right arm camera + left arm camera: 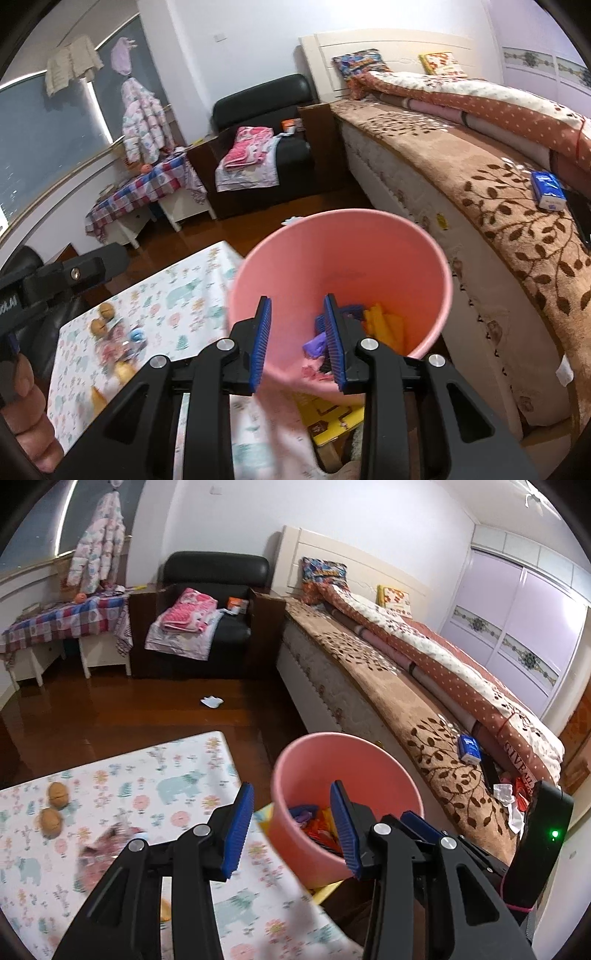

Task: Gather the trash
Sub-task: 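Move both open tools back over the orange peels on the table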

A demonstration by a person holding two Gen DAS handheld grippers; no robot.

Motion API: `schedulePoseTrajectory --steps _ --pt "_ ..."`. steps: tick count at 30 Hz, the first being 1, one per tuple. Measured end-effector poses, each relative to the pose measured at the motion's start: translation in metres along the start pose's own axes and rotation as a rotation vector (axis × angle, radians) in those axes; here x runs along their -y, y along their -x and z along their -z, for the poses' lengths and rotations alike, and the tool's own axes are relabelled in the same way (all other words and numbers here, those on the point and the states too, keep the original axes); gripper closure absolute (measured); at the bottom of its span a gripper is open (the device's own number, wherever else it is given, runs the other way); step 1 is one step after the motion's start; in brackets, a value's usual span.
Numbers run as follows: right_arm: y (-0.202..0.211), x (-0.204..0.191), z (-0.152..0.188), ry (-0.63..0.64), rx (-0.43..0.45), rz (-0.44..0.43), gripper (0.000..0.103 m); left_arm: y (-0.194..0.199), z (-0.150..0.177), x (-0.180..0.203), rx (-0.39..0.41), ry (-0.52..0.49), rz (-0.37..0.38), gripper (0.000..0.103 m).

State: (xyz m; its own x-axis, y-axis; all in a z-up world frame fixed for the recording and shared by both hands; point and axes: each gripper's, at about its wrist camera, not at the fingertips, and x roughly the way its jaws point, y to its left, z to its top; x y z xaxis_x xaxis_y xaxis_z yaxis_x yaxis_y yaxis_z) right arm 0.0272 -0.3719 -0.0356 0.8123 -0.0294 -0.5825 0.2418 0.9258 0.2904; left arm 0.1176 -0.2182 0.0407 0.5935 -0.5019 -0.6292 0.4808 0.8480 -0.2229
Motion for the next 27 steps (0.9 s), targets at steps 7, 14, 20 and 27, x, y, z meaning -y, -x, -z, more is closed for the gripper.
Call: schedulePoseTrajectory --steps 7,14,20,27 --pt "0.009 -0.039 0.02 0.056 -0.033 -0.118 0.072 0.052 0.009 -0.056 0.058 0.043 -0.106 0.061" --pt "0.006 -0.074 0.044 0.111 -0.111 -0.218 0.069 0.094 0.03 -0.121 0.068 0.119 -0.244 0.057" --pt "0.003 -0.092 0.065 0.15 -0.182 -0.258 0.069 0.1 0.068 -0.159 -0.012 0.178 -0.304 0.056" --pt "0.004 -0.102 0.076 0.172 -0.229 -0.299 0.069 0.076 0.113 -0.169 -0.133 0.235 -0.306 0.056"
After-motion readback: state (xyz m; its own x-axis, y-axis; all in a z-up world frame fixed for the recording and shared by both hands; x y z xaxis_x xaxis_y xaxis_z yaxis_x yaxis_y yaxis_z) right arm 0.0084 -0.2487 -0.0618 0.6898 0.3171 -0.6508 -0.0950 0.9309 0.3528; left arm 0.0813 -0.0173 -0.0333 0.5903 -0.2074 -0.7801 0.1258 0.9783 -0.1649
